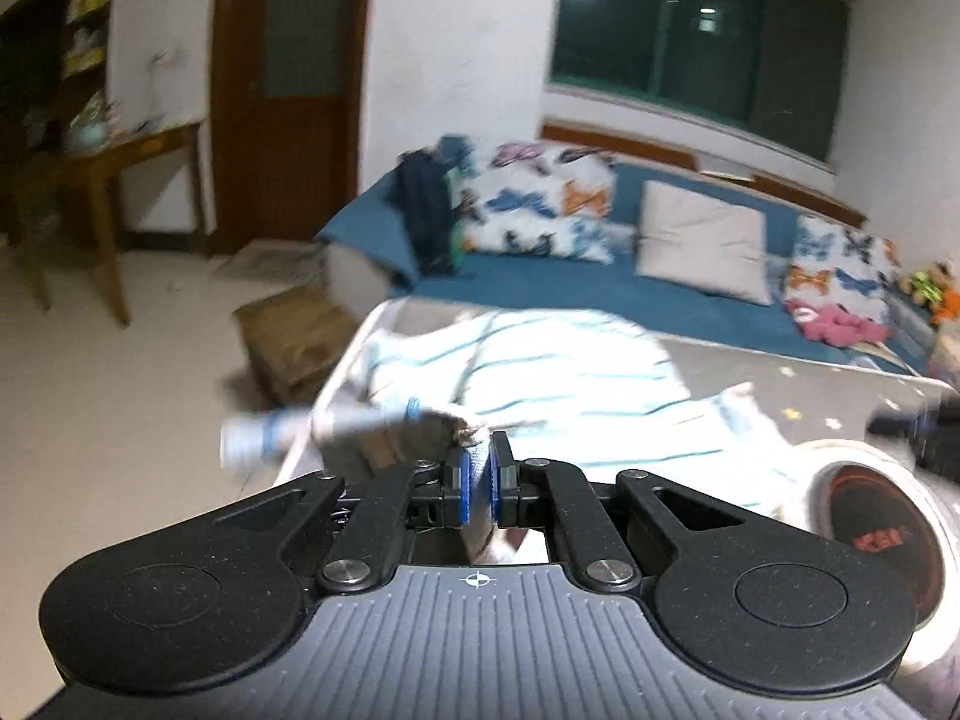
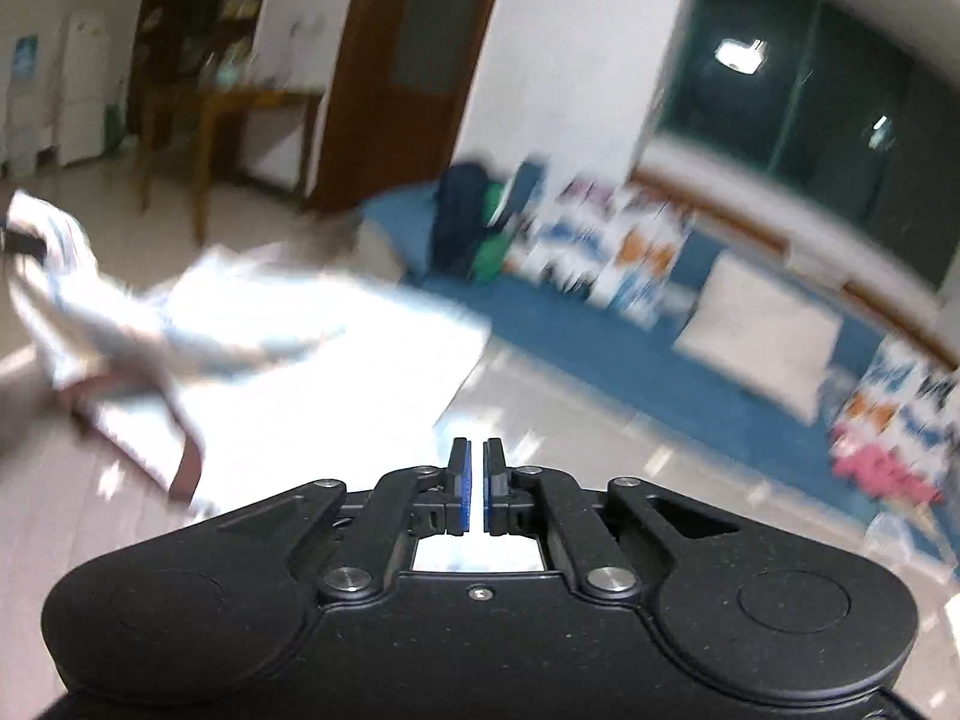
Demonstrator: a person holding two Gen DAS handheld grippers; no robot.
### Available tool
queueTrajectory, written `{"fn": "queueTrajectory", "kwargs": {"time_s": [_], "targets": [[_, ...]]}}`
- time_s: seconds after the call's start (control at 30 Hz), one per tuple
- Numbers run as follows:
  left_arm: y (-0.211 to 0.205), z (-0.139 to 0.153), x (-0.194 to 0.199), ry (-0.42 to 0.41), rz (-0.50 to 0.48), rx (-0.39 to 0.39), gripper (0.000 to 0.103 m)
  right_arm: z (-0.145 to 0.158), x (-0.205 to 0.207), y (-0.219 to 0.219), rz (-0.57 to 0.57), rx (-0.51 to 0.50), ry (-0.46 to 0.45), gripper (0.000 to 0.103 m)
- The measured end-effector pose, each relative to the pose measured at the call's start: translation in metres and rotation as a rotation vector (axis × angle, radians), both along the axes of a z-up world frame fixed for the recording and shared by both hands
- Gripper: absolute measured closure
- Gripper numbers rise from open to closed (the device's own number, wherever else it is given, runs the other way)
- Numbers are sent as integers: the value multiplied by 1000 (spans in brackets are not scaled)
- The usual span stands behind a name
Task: Fold clothes
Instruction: 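Lower the T-shirt flat onto the table and open both grippers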
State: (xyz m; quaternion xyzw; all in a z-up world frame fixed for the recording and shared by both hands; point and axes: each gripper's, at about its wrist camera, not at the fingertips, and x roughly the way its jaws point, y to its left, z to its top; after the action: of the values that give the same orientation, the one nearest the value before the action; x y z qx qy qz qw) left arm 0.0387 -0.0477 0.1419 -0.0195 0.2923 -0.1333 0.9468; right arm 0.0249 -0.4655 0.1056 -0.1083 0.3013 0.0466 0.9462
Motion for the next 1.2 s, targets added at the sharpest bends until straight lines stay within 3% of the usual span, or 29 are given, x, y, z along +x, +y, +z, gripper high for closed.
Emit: {"fn": "queueTrajectory", "kwargs": {"time_s": [0.1, 0.13, 0.27, 0.47, 0.6, 0.67, 0.73, 0.97, 1.2], "targets": [[16, -11, 5, 26, 36, -3, 97, -26, 14, 10, 5, 19, 63, 86], [21, -14, 9, 31, 45, -2, 97, -30, 19, 13, 2, 30, 75, 78], [28, -22, 20, 45, 66, 3, 97, -46, 40, 18, -15, 87, 112, 64], [29, -33, 24, 62, 72, 18, 97, -65, 58, 14, -52, 190, 135, 51], [28, -36, 26, 62, 69, 24, 97, -72, 62, 14, -66, 206, 141, 55], [29, -38, 26, 64, 69, 23, 97, -71, 63, 16, -56, 205, 154, 81], [28, -38, 25, 66, 66, 21, 97, -69, 63, 19, -37, 199, 170, 92], [26, -41, 13, 81, 35, 15, 97, -58, 37, 23, -28, 38, 157, 95], [12, -56, -13, 132, -68, 25, 97, -44, -14, 1, -47, -81, 176, 95]]}}
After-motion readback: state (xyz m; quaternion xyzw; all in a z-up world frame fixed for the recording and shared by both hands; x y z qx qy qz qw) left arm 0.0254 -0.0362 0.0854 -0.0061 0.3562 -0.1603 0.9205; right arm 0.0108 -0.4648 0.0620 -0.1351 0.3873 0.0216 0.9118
